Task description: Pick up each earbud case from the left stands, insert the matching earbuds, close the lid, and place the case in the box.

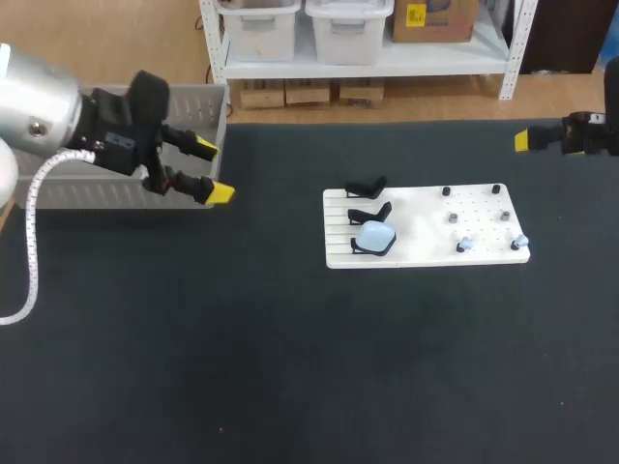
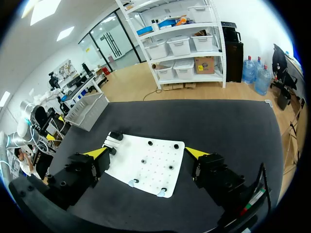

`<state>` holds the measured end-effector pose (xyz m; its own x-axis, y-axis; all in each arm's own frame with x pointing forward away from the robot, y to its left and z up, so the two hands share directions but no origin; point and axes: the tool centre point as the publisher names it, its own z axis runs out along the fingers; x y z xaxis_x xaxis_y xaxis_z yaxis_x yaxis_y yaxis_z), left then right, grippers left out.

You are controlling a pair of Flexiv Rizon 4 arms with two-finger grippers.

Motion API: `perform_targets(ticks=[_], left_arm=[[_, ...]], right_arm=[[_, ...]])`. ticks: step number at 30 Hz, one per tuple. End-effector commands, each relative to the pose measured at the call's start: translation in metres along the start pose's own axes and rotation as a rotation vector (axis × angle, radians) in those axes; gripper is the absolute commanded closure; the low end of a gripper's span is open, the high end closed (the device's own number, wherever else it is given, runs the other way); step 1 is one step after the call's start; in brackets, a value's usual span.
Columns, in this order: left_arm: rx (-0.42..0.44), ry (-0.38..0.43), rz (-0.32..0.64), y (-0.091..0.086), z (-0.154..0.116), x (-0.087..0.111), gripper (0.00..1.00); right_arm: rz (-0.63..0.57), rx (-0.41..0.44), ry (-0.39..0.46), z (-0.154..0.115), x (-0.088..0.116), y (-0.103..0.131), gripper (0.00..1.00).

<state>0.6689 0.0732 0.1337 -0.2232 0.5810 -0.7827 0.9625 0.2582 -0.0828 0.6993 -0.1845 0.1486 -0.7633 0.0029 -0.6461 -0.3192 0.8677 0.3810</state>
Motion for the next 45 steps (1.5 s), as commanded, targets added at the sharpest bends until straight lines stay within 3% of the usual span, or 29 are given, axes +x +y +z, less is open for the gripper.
perform_targets(ticks=[1,14,18,20,26,38,45], left_arm=[[0.117,-0.018,-0.002,0.01,0.008,-0.001,0.0],[0.117,-0.018,-0.002,0.01,0.008,-0.001,0.0],[0.101,-0.063,0.115,0.005,0.009,0.001,0.0],[0.123,-0.08,0.165,-0.002,0.018,0.002,0.0],[0.149,-0.076,0.197,-0.014,0.042,0.004,0.0],[0.243,-0.154,0.19,-0.022,0.081,0.0,0.0],[0.285,-0.159,0.184,-0.027,0.102,-0.004,0.0]], right_arm=[[0.0,0.0,0.001,0.0,0.0,0.0,0.0],[0.0,0.0,0.001,0.0,0.0,0.0,0.0],[0.0,0.0,0.001,0.0,0.0,0.0,0.0],[0.0,0.0,0.001,0.0,0.0,0.0,0.0],[0.0,0.0,0.001,0.0,0.0,0.0,0.0],[0.0,0.0,0.001,0.0,0.0,0.0,0.0],[0.0,0.0,0.001,0.0,0.0,0.0,0.0]])
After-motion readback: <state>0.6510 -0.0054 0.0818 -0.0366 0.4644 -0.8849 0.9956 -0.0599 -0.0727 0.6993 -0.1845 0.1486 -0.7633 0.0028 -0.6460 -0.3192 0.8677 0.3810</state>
